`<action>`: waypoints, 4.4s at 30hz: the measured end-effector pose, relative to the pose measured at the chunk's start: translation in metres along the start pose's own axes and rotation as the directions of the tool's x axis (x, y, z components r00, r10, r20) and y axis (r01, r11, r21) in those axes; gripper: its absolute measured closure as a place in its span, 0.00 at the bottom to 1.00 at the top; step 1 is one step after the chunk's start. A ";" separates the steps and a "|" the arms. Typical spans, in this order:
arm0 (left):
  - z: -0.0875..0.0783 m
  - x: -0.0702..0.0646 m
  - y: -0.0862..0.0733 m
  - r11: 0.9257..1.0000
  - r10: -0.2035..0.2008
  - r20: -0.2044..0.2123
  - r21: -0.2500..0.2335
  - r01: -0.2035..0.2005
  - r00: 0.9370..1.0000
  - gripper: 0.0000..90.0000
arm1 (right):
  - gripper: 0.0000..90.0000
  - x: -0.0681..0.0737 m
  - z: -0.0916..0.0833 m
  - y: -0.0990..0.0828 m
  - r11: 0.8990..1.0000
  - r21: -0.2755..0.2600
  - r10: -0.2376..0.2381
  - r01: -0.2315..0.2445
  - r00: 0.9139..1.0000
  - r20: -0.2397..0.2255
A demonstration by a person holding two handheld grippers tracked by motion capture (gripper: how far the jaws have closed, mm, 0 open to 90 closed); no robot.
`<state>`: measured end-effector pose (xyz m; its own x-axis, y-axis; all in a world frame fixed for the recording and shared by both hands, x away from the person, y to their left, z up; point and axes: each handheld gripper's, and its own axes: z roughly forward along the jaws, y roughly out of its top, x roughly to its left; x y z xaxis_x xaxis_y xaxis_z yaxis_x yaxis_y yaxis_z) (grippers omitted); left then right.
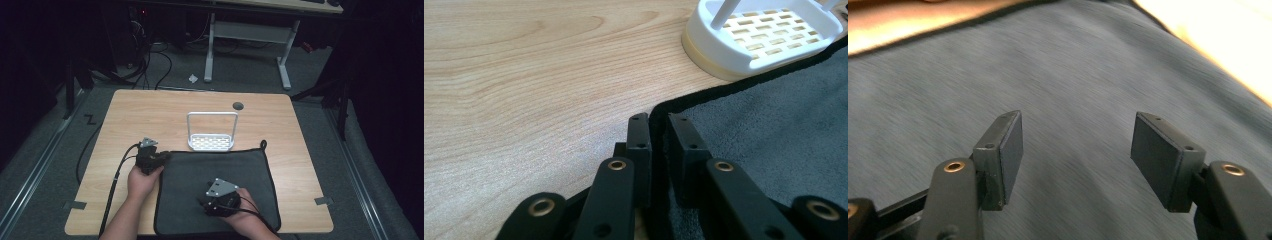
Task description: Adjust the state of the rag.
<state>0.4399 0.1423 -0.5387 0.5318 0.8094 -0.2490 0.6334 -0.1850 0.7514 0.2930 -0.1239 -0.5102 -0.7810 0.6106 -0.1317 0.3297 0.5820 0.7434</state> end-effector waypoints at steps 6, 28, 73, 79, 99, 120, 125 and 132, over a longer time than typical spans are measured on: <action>0.000 0.000 0.000 1.000 -0.002 0.002 0.001 0.002 1.000 0.89 | 0.41 0.026 0.019 0.021 1.000 0.004 -0.030 0.030 0.998 -0.048; 0.000 0.001 0.000 1.000 -0.010 0.005 0.000 0.010 1.000 0.89 | 0.35 0.086 0.077 0.050 0.999 0.043 -0.022 0.032 0.975 -0.219; -0.087 0.055 -0.022 0.939 -0.268 0.048 -0.212 0.272 0.962 0.92 | 0.92 0.114 0.053 0.101 0.964 -0.211 -0.204 0.160 0.957 -0.206; -0.114 0.063 -0.016 0.930 -0.277 0.012 -0.247 0.272 0.961 0.92 | 0.92 0.124 0.054 0.122 0.952 -0.257 -0.225 0.165 0.948 -0.226; -0.042 -0.026 0.016 0.963 -0.173 0.068 -0.196 0.184 0.983 0.91 | 0.91 0.053 -0.010 0.045 0.975 -0.207 -0.101 0.082 0.991 -0.082; 0.040 -0.116 0.044 0.996 -0.059 0.097 -0.060 0.065 0.993 0.91 | 0.91 0.001 -0.063 -0.036 0.992 -0.127 0.004 -0.003 1.000 0.012; 0.044 -0.122 0.047 0.998 -0.044 0.098 -0.050 0.049 0.994 0.91 | 0.91 -0.002 -0.067 -0.043 0.992 -0.123 0.002 0.001 1.000 0.024; 0.047 -0.131 0.055 0.998 -0.020 0.111 -0.056 0.026 0.994 0.91 | 0.91 -0.007 -0.070 -0.044 0.992 -0.129 0.014 -0.011 1.000 0.026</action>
<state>0.4311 -0.0002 -0.4929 0.5783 0.7460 -0.3302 0.6146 -0.1321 0.7777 0.2470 -0.1914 -0.4962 -0.7619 0.6328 -0.1383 0.2666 0.5010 0.8234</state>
